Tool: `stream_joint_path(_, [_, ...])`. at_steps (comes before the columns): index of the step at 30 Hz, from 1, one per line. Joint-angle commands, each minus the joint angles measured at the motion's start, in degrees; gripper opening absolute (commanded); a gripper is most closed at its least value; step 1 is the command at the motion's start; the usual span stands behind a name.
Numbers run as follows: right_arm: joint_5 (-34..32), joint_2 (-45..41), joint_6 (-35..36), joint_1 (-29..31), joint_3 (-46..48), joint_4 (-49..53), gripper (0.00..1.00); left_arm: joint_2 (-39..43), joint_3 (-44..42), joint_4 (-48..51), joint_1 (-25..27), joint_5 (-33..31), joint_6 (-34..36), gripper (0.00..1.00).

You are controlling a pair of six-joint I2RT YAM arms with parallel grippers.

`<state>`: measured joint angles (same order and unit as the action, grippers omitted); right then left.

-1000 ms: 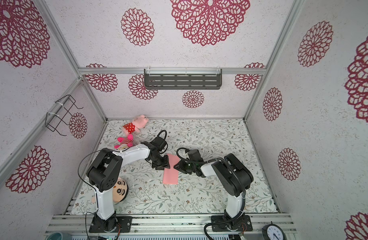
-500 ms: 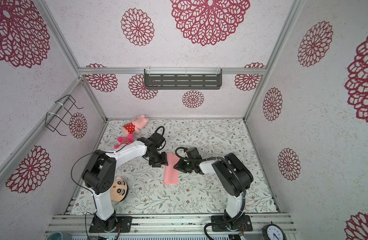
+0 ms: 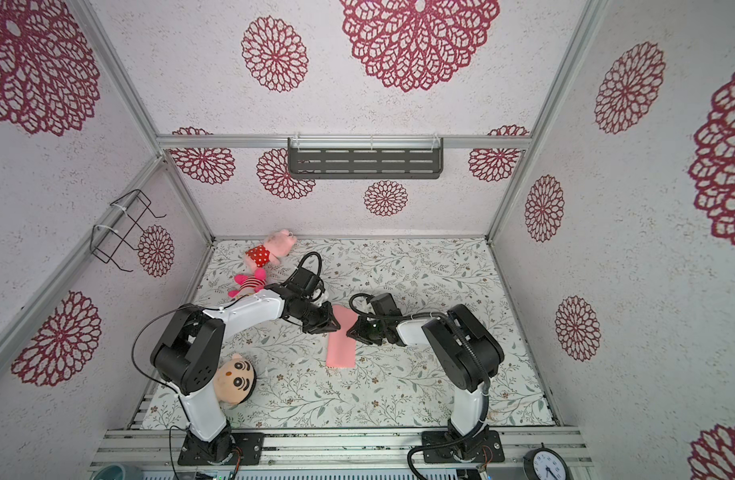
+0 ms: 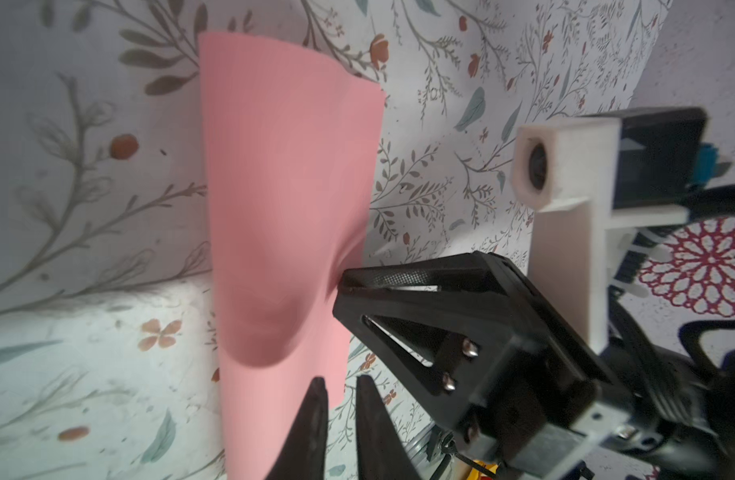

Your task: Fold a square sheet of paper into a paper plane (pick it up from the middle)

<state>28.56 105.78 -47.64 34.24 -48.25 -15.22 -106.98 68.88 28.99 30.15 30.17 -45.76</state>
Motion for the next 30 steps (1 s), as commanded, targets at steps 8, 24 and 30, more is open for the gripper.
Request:
stream_joint_path(8, [-7.20, 4.83, 0.70, 0.22, 1.32, 10.28, 0.21, -4.54, 1.94, 6.91, 0.74, -5.32, 4.31, 0.11])
stream_joint_path(24, [-9.47, 5.36, 2.74, 0.25, 0.60, 14.81, 0.20, -4.63, 1.17, 14.76, 0.73, -11.84, 6.76, 0.10])
stream_joint_path(30, [-10.01, 5.31, 3.08, 0.21, 0.21, 15.40, 0.20, -3.56, 1.81, 16.27, 0.76, -12.86, 6.86, 0.08])
